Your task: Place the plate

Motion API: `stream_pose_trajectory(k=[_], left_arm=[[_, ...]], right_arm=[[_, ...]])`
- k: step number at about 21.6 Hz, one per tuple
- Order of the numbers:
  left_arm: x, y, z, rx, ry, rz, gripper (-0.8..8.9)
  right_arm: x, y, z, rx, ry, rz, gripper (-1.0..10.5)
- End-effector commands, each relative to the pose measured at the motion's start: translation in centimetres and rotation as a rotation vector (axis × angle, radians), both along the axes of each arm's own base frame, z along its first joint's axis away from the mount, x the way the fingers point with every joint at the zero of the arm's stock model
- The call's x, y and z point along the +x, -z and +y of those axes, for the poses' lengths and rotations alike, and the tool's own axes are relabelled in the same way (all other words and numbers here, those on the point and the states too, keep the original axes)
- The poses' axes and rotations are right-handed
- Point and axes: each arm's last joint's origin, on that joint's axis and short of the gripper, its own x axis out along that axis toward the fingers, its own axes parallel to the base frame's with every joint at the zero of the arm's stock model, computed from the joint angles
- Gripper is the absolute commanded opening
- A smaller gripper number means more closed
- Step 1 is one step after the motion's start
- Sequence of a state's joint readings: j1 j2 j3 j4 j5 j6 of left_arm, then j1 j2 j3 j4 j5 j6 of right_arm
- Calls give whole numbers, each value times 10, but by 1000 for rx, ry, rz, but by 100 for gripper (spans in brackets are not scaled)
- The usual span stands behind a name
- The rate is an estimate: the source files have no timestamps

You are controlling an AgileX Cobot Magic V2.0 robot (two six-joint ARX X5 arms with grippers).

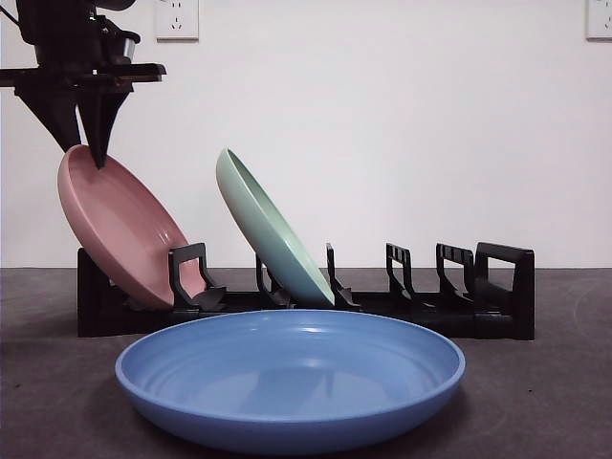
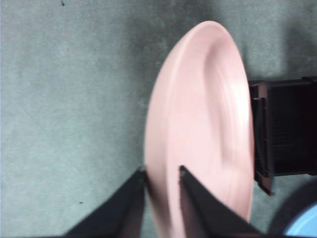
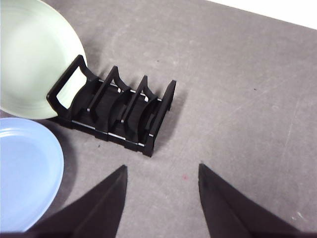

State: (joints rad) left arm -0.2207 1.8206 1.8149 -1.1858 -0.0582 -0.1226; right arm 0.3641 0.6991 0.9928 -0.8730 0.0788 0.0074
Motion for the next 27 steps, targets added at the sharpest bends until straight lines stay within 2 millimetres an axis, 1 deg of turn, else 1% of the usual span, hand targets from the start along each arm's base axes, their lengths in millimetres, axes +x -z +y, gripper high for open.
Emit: stream_pose_trajectory(k=[1, 4, 7, 9, 12, 15, 17, 22, 27], left_arm=[[5, 0, -2, 5, 8, -3, 19], [3, -1, -2, 9, 8, 16, 19], [2, -8, 0, 53, -9, 6, 19], [0, -19, 2, 94, -28, -19, 19], [-4, -42, 4, 140, -51, -69, 19], [-12, -67, 8, 201, -68, -118, 19], [-18, -81, 10, 211, -84, -146, 18], [-32, -95, 13, 199, -92, -184, 18], [-57, -118, 18, 142, -87, -257, 18]], right_arm=[[1, -3, 0, 12, 6, -5, 223], [1, -3, 0, 12, 6, -5, 223], [1, -3, 0, 12, 6, -5, 223], [1, -3, 0, 12, 6, -5, 223], [0, -3, 0, 11, 5, -4, 223], [0, -2, 0, 10, 5, 0, 223], [0, -2, 0, 9, 5, 2, 223], [0, -2, 0, 8, 5, 3, 223], [0, -1, 0, 5, 5, 11, 223]])
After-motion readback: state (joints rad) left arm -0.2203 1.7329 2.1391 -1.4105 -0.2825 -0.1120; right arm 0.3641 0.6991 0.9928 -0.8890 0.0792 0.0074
